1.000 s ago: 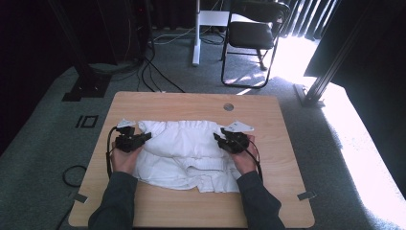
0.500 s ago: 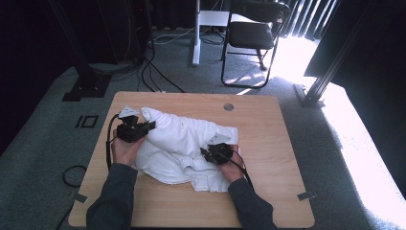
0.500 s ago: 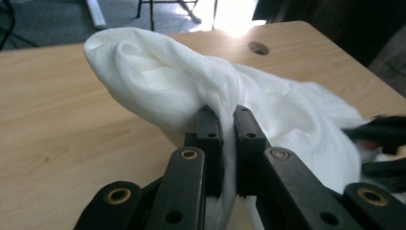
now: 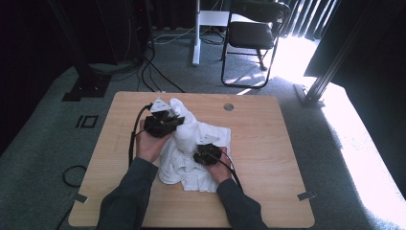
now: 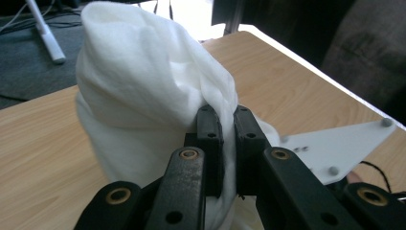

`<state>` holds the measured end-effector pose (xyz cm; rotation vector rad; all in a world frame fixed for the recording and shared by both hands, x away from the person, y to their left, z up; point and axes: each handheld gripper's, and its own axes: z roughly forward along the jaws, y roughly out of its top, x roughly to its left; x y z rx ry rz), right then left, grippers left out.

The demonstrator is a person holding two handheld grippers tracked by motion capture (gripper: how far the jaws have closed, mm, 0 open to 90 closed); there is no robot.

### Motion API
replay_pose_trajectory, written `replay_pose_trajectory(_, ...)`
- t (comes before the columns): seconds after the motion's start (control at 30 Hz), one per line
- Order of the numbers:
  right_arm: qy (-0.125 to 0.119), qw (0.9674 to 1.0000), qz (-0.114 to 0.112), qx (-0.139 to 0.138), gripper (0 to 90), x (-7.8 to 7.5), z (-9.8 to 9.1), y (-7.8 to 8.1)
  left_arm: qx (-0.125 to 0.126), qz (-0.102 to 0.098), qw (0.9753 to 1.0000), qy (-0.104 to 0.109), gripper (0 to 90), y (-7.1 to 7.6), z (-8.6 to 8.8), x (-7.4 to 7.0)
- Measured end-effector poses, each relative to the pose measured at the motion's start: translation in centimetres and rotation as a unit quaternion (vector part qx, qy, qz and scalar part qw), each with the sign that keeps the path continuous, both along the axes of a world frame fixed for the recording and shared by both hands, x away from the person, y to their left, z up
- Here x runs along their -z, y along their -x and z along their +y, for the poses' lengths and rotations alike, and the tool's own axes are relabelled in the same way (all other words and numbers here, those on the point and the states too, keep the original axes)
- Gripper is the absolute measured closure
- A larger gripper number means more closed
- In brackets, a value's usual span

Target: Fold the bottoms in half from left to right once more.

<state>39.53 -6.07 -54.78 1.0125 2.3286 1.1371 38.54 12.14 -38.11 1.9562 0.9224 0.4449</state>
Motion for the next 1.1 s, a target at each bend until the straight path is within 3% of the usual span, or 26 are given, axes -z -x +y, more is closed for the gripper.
replay_pose_trajectory(0.03, -0.034, 0.9993, 0.012, -0.008, 48.0, -0.3, -0.7, -0.1, 0.004, 0.003, 1.0, -0.003, 85.5, -0.1, -0.5, 0.3)
replay_pose_trajectory(0.07, -0.054, 0.9983, 0.021, -0.008, 42.5, -0.7, -1.4, 0.0, 0.007, 0.005, 0.9999, -0.005, 85.5, -0.2, -0.9, 0.5)
replay_pose_trajectory(0.2, -0.06, 0.9981, 0.01, -0.011, 34.8, -1.9, -3.4, 0.6, 0.017, 0.01, 0.9995, -0.024, 85.4, -0.2, -2.1, 1.2)
replay_pose_trajectory(0.23, -0.062, 0.998, -0.006, 0.008, 34.4, -2.8, -5.4, 1.2, 0.02, 0.011, 0.9993, -0.029, 85.2, -0.2, -2.4, 1.3)
replay_pose_trajectory(0.33, -0.076, 0.9957, -0.012, 0.051, 34.6, -3.8, -8.8, 1.4, 0.03, 0.016, 0.9988, -0.035, 85.2, -0.3, -3.4, 1.9)
replay_pose_trajectory(0.37, -0.076, 0.9957, -0.012, 0.051, 34.6, -3.8, -8.8, 1.4, 0.03, 0.016, 0.9988, -0.035, 85.1, -0.3, -3.4, 1.9)
replay_pose_trajectory(0.4, -0.084, 0.9945, -0.012, 0.062, 34.6, -4.0, -9.6, 1.4, 0.041, 0.02, 0.9981, -0.042, 85.1, -0.3, -4.5, 2.5)
replay_pose_trajectory(0.43, -0.101, 0.9912, -0.011, 0.084, 34.9, -4.4, -11.7, 1.4, 0.045, 0.021, 0.9977, -0.045, 84.9, -0.3, -4.9, 2.7)
replay_pose_trajectory(0.47, -0.1, 0.9909, -0.011, 0.089, 35.0, -4.5, -12.2, 1.4, 0.047, 0.022, 0.9976, -0.045, 84.8, -0.4, -5.4, 2.9)
replay_pose_trajectory(0.73, -0.089, 0.9904, -0.016, 0.104, 37.4, -4.7, -13.3, 1.6, 0.064, 0.025, 0.9961, -0.056, 84.2, -0.6, -8.0, 4.9)
replay_pose_trajectory(1.0, -0.1, 0.9876, -0.026, 0.118, 39.0, -5.6, -13.9, 1.5, 0.079, 0.017, 0.9961, -0.035, 84.1, -0.7, -9.1, 8.0)
replay_pose_trajectory(1.1, -0.1, 0.9875, -0.031, 0.118, 39.0, -6.1, -14.0, 1.5, 0.078, 0.022, 0.9964, -0.028, 84.1, -1.0, -9.3, 8.8)
